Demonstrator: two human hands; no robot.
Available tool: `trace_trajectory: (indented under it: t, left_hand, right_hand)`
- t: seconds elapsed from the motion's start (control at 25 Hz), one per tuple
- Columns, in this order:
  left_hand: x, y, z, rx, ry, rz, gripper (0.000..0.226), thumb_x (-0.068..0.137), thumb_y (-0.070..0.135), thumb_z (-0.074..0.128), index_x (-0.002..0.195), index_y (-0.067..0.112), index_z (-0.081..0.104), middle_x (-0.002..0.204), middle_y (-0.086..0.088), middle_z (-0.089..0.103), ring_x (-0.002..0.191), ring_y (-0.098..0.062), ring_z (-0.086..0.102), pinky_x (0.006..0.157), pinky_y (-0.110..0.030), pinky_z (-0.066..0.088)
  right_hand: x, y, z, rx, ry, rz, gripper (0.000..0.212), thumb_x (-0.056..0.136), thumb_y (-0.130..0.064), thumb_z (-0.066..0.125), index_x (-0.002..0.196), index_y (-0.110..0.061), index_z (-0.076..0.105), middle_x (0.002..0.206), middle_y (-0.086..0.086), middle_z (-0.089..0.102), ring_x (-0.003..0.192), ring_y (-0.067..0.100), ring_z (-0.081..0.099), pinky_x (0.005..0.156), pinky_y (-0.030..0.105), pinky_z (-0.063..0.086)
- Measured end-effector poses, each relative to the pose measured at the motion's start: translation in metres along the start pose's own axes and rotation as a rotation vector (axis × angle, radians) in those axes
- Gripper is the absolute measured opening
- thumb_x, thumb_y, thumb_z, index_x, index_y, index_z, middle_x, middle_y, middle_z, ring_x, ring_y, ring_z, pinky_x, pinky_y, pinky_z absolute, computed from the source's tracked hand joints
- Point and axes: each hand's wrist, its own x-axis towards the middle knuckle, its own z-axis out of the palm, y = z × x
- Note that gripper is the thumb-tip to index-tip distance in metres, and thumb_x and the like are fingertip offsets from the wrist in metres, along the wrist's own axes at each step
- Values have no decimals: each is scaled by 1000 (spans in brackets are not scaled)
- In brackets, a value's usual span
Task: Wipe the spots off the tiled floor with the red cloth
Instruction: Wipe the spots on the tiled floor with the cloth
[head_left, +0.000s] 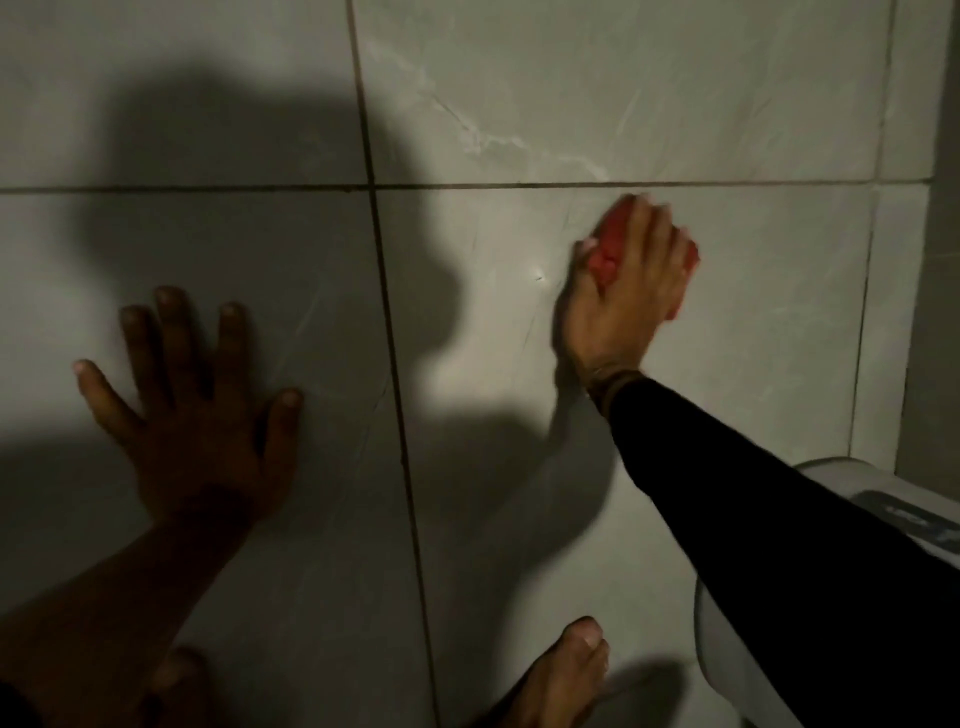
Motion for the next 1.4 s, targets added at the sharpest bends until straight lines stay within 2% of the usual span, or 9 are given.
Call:
trace_trajectory:
  t: [0.2,0.36,0.48,0.6,0.72,0.84,1.08,1.2,1.4]
  left_hand:
    - [-2,4,-3,18,23,-2,83,104,62,29,177,29,8,186,-8,-9,171,-38,-4,127,-77,2]
    - [4,4,-2,39,28,-8,84,103,61,32,177,32,7,186,-8,-7,171,-38,-4,129,-74,1]
    - [-4,6,-4,34,26,-30,83,103,59,35,177,31,9,185,-13,1,171,-41,2,128,-76,4]
    - [-3,10,-11,12,29,-28,80,104,56,36,176,27,18,184,-17,7,170,-44,6,128,-77,5]
    - [2,10,-13,28,10,-36,80,103,55,39,176,26,20,184,-17,6,170,-44,5,128,-77,3]
    - [-1,7,-10,44,16,-33,81,104,56,37,176,26,18,185,-17,4,170,-44,3,128,-77,4]
    - [-1,6,-10,17,17,-36,84,103,57,38,177,30,10,185,-13,-2,171,-39,-3,128,-77,5]
    - [-2,5,-9,-11,19,-16,82,105,59,31,176,33,0,184,-4,-17,171,-35,-11,128,-78,2]
    - [0,7,-9,-2,0,-5,82,105,59,29,177,31,1,181,-3,-22,170,-44,-2,126,-80,2]
  right_hand:
    - [-127,36,-35,-90,-416,-420,71,110,-49,36,162,-2,45,173,26,36,162,53,28,133,71,17]
    - [-35,13,-11,-60,-139,-137,65,106,-37,45,161,-2,47,168,25,45,156,51,38,133,68,20]
    - [-53,-19,5,-2,-220,-357,69,105,-40,50,165,-7,41,174,22,36,163,47,28,139,56,6]
    - [-98,24,-28,-65,-369,-495,66,105,-38,48,158,1,49,169,30,41,158,55,34,132,70,21]
    - [-30,1,-23,-56,-182,-293,63,105,-35,48,158,-2,51,166,28,46,154,53,40,131,70,23]
    - [7,-88,17,-18,-70,-497,65,101,-40,54,159,-11,52,166,20,49,156,46,40,134,63,21]
    - [-219,-22,-11,-39,-488,-831,79,102,-49,54,172,-32,23,182,3,20,163,39,23,137,58,10]
    - [-257,68,-48,-172,-585,-587,54,112,-43,37,157,-19,53,158,20,56,143,54,55,118,72,41]
    - [-77,57,-30,-106,-131,-147,56,106,-29,46,154,-2,56,158,28,54,150,51,47,130,67,28]
